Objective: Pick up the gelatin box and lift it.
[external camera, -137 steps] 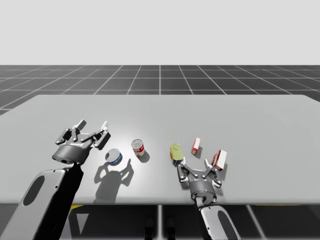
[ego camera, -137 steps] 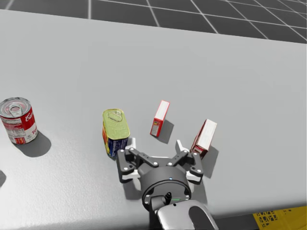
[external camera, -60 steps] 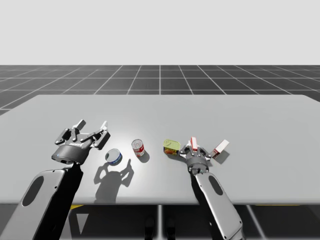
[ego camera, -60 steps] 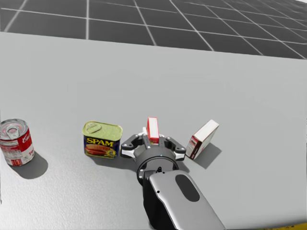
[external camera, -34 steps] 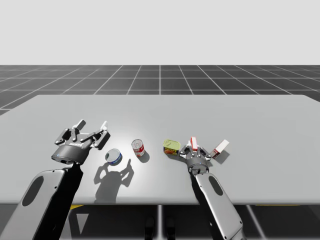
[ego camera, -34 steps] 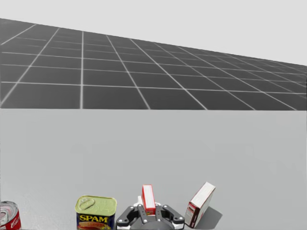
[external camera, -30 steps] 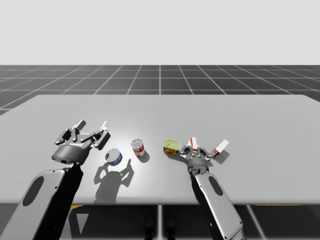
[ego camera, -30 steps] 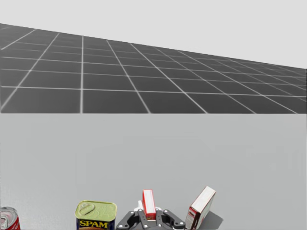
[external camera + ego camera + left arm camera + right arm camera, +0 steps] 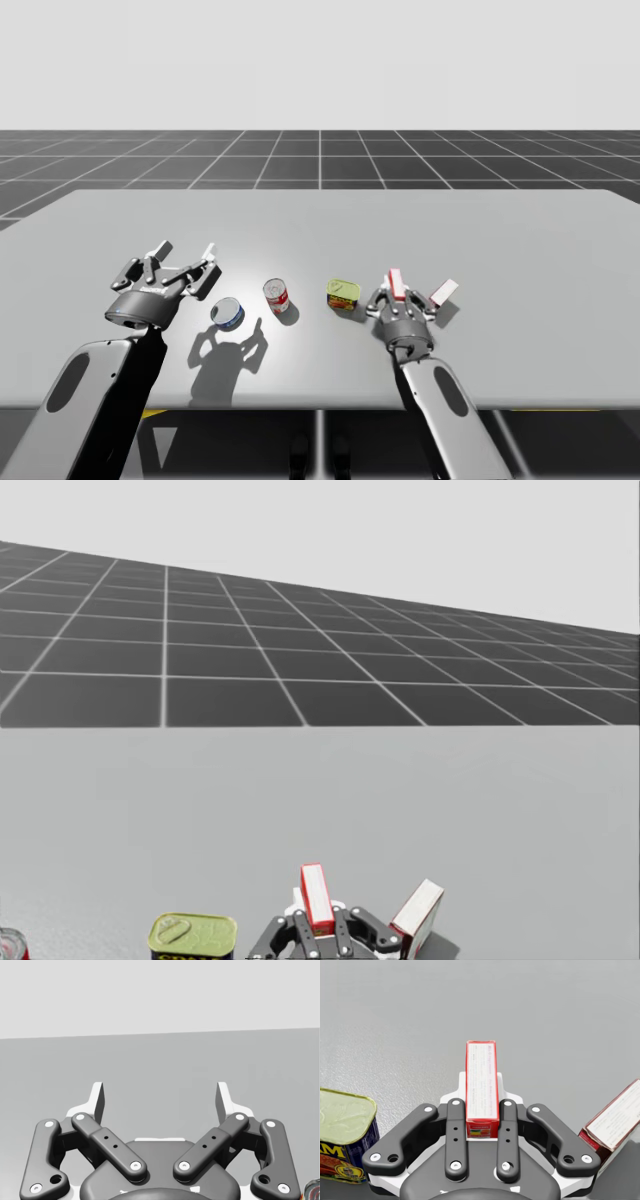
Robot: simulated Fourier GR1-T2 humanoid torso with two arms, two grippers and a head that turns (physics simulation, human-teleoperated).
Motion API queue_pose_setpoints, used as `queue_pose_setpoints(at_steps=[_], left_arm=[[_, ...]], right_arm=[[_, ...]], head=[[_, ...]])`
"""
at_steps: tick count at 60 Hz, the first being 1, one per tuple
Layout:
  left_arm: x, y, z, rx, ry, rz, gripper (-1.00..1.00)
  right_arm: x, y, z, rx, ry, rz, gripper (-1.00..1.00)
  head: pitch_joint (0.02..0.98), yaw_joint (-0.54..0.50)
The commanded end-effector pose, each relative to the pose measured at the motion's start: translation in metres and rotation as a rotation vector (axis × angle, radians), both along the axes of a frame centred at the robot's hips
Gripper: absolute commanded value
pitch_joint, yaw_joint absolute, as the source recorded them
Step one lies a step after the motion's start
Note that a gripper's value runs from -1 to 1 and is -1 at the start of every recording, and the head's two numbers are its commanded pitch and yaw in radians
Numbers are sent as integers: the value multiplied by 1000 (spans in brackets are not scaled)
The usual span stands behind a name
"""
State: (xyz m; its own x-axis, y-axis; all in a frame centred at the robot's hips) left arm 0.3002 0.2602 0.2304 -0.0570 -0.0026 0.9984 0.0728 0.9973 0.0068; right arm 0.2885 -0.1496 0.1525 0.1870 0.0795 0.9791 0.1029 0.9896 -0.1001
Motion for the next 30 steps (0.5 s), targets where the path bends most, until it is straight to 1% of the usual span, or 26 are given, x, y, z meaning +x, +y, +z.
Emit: queue_pose_setpoints(at_steps=[1,6,9,13,18,19,22,26,28,29,30], left_arm=[[0,1,0,-2,0,2,-1000],[1,1,0,-2,-1,2,-1000],[1,2,0,-3,-2,3,-1000],[1,2,0,-4,-3,4,-1000],[1,2,1,-5,-3,5,-1000],[1,3,1,-5,-3,5,-1000],[1,3,1,-5,-3,6,-1000],[1,3,1,-5,-3,6,-1000],[1,3,1,-5,-3,6,-1000],[1,3,1,-5,-3,6,-1000],[1,3,1,-5,-3,6,-1000]], right_arm=[[-2,-5,42,-19,-100,-42,1000],[-7,-4,57,-27,-138,-34,1000],[-10,-4,65,-50,-171,-27,1000],[-13,-4,75,-57,-200,-24,1000],[-18,-5,90,-77,-253,-13,1000],[-19,-6,98,-83,-279,-14,1000],[-22,-6,107,-88,-304,-14,1000],[-26,-9,127,-95,-364,-15,1000],[-27,-9,132,-101,-383,-17,1000],[-28,-10,135,-105,-392,-17,1000],[-29,-11,142,-117,-422,-19,1000]], head=[[434,-322],[433,-324],[431,-326],[430,-328],[429,-330],[428,-331],[428,-331],[430,-331],[432,-331],[432,-331],[432,-331]])
